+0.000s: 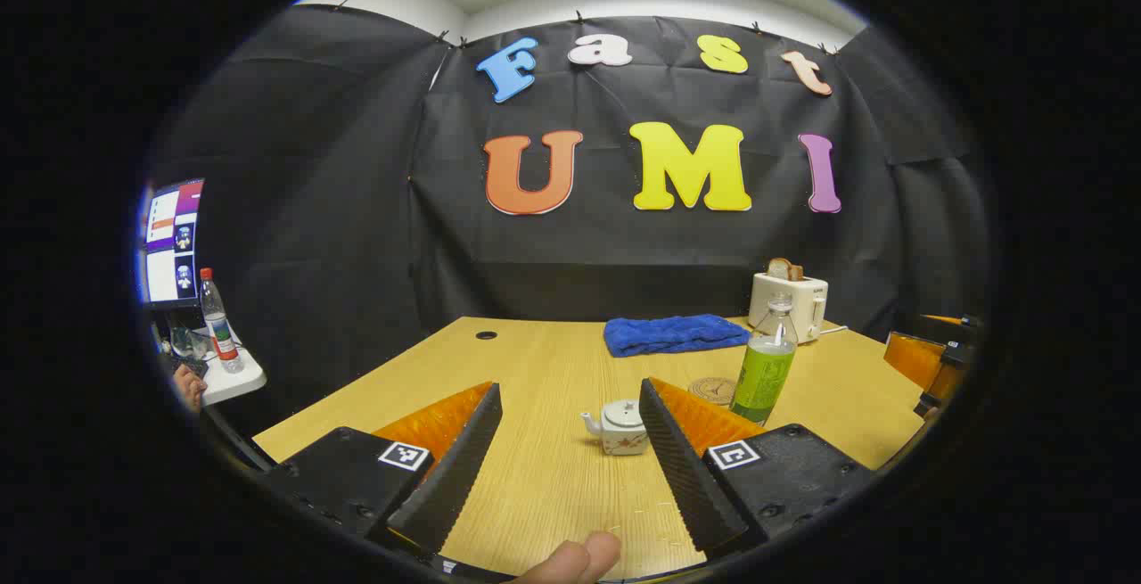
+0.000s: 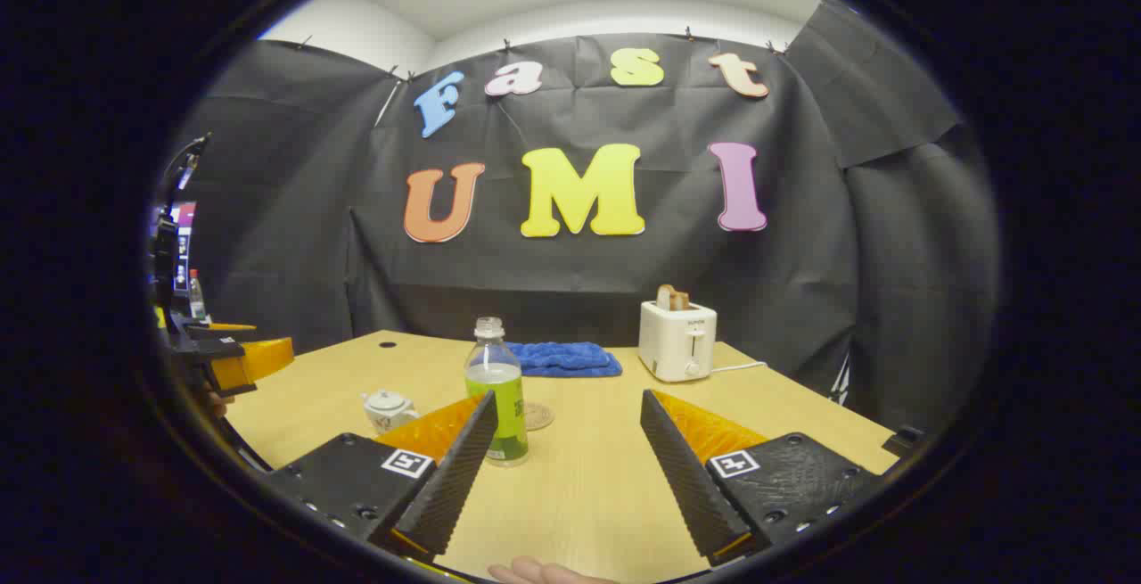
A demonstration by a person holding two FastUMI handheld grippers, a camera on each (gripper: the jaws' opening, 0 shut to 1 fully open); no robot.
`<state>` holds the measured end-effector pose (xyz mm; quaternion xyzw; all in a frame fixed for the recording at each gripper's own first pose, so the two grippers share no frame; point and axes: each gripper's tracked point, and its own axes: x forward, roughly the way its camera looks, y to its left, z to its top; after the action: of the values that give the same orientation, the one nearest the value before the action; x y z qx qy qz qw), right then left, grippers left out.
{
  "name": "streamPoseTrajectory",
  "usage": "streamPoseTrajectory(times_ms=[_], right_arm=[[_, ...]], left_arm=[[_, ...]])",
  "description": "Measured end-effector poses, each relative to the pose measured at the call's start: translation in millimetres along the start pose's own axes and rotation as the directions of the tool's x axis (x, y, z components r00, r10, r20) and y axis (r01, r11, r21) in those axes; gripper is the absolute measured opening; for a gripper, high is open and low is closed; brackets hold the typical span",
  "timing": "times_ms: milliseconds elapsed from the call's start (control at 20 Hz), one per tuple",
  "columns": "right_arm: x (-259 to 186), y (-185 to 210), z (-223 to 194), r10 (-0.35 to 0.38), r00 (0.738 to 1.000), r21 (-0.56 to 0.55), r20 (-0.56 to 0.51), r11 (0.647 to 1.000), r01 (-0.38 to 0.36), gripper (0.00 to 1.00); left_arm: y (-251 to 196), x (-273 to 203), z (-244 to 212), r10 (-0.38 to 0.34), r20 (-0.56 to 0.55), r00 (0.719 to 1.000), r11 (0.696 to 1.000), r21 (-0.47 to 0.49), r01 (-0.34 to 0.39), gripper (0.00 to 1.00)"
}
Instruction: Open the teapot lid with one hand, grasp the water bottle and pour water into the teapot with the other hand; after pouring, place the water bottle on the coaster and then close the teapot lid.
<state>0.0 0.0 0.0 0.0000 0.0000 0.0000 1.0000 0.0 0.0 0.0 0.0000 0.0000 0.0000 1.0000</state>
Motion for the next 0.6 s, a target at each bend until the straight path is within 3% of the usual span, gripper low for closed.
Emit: streamPoseTrajectory(times_ms=[600], right_arm=[[6,-16,-12,0.002,1.0,0.007,-0.02,1.0,-0.002,0.97]], left_arm=[[-9,5,-2,-0.02,0.015,1.0,1.0,0.012,0.02,0.97]])
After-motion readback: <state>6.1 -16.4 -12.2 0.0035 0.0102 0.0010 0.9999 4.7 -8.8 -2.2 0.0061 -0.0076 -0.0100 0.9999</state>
